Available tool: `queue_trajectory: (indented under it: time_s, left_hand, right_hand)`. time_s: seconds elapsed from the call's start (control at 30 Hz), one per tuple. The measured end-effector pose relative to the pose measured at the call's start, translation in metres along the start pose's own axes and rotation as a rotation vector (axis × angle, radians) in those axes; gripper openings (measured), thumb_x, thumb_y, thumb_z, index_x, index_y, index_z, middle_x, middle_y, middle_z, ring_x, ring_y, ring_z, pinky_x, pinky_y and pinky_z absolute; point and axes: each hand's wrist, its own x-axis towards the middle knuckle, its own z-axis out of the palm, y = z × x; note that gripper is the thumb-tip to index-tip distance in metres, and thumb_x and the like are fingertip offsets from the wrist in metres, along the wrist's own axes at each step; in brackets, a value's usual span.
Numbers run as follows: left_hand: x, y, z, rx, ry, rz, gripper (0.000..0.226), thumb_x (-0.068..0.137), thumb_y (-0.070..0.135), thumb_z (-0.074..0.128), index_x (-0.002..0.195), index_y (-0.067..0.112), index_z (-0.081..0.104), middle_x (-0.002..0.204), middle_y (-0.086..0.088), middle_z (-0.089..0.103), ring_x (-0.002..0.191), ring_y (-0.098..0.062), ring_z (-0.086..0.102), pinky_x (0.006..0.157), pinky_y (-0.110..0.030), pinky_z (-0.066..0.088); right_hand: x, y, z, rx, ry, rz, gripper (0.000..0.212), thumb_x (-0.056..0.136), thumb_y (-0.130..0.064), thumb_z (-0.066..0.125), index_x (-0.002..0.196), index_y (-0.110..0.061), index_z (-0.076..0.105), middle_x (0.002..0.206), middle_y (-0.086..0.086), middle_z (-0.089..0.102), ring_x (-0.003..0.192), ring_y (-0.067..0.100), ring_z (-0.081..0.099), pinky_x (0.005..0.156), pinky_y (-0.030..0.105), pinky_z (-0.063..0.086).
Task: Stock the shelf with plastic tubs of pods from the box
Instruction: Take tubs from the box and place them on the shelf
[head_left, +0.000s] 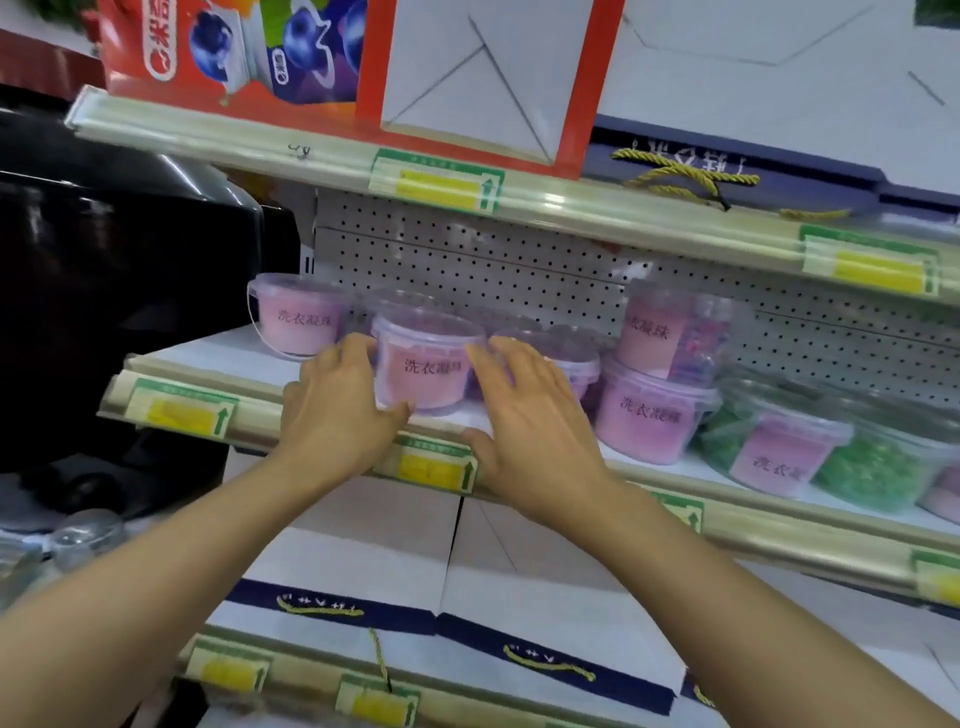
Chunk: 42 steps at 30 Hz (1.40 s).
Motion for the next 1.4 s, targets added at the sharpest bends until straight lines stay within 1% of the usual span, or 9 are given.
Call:
queue_trajectory:
  time_s: [0.1, 0.2, 0.43, 0.7, 1.07, 1.17, 1.23, 1.33, 1.4]
  left_hand:
    - [-0.031, 0.017, -0.007, -0.096, 0.016, 0.109, 0.058, 0.08, 0.026, 0.069, 0.131, 0.017, 0.041, 0.13, -0.009, 0.047, 0.12, -0.028, 0.045, 0.098, -0.044, 0.041]
    - [-0.072, 0.04, 0.0, -0.161, -0.051, 0.171, 0.049, 0.081, 0.023, 0.069, 0.124, 0.021, 0.047, 0.123, -0.001, 0.053, 0.112, -0.021, 0.051, 0.095, -0.041, 0.044]
    - [-0.18, 0.101, 0.078, -0.112, -0.431, 0.168, 0.039, 0.085, 0.032, 0.063, 0.12, 0.024, 0.049, 0.115, 0.007, 0.058, 0.106, -0.015, 0.055, 0.09, -0.039, 0.048]
    - [-0.317, 0.137, 0.195, -0.044, -0.747, 0.011, 0.038, 0.086, 0.031, 0.062, 0.12, 0.023, 0.048, 0.113, 0.004, 0.056, 0.103, -0.016, 0.055, 0.086, -0.034, 0.048]
    - [-0.477, 0.086, 0.311, 0.095, -1.148, -0.248, 0.036, 0.085, 0.029, 0.063, 0.114, 0.012, 0.05, 0.116, -0.009, 0.061, 0.107, -0.025, 0.058, 0.087, -0.032, 0.047]
    - [-0.509, 0.064, 0.34, 0.126, -1.218, -0.297, 0.038, 0.085, 0.029, 0.064, 0.117, 0.013, 0.05, 0.117, -0.009, 0.062, 0.107, -0.026, 0.06, 0.088, -0.036, 0.049]
    - [-0.528, 0.051, 0.36, 0.129, -1.244, -0.327, 0.038, 0.085, 0.03, 0.063, 0.118, 0.016, 0.05, 0.115, -0.007, 0.062, 0.106, -0.025, 0.06, 0.086, -0.034, 0.05]
    - [-0.554, 0.03, 0.394, 0.113, -1.271, -0.382, 0.038, 0.087, 0.031, 0.06, 0.119, 0.015, 0.049, 0.114, -0.006, 0.062, 0.103, -0.023, 0.059, 0.084, -0.031, 0.049]
    - [-0.572, 0.016, 0.421, 0.098, -1.286, -0.426, 0.043, 0.087, 0.035, 0.06, 0.123, 0.015, 0.047, 0.115, -0.006, 0.061, 0.104, -0.023, 0.058, 0.084, -0.031, 0.048]
  right_hand:
    - [-0.038, 0.012, -0.006, 0.073, 0.047, 0.014, 0.052, 0.083, -0.018, 0.063, 0.131, -0.007, 0.045, 0.136, 0.015, 0.042, 0.124, 0.033, 0.04, 0.101, 0.038, 0.033]
    - [-0.083, 0.031, -0.003, 0.135, 0.042, 0.052, 0.049, 0.081, -0.016, 0.065, 0.127, -0.006, 0.05, 0.131, 0.015, 0.047, 0.114, 0.034, 0.05, 0.092, 0.04, 0.043]
    - [-0.211, 0.085, 0.02, 0.174, -0.227, 0.128, 0.05, 0.092, -0.027, 0.054, 0.137, -0.012, 0.038, 0.139, 0.007, 0.039, 0.124, 0.026, 0.042, 0.097, 0.032, 0.035]
    - [-0.368, 0.15, 0.07, 0.232, -0.543, 0.23, 0.056, 0.091, -0.029, 0.054, 0.141, -0.016, 0.032, 0.14, 0.007, 0.035, 0.124, 0.029, 0.042, 0.095, 0.033, 0.037]
    - [-0.556, 0.177, 0.178, 0.328, -0.963, 0.462, 0.049, 0.089, -0.021, 0.052, 0.135, -0.012, 0.039, 0.137, 0.01, 0.038, 0.124, 0.029, 0.043, 0.098, 0.036, 0.04]
    - [-0.592, 0.177, 0.207, 0.345, -0.982, 0.521, 0.035, 0.084, -0.017, 0.058, 0.118, -0.011, 0.051, 0.119, 0.015, 0.053, 0.109, 0.033, 0.054, 0.084, 0.039, 0.046]
    - [-0.614, 0.175, 0.227, 0.359, -0.988, 0.565, 0.044, 0.078, -0.013, 0.066, 0.118, -0.013, 0.048, 0.117, 0.018, 0.055, 0.102, 0.038, 0.057, 0.073, 0.041, 0.051]
    - [-0.646, 0.169, 0.261, 0.346, -1.086, 0.653, 0.051, 0.089, -0.021, 0.054, 0.136, -0.012, 0.036, 0.138, 0.013, 0.039, 0.121, 0.033, 0.045, 0.09, 0.038, 0.045]
    - [-0.666, 0.165, 0.287, 0.346, -1.136, 0.7, 0.052, 0.091, -0.027, 0.051, 0.137, -0.014, 0.032, 0.137, 0.011, 0.039, 0.124, 0.029, 0.042, 0.096, 0.037, 0.042]
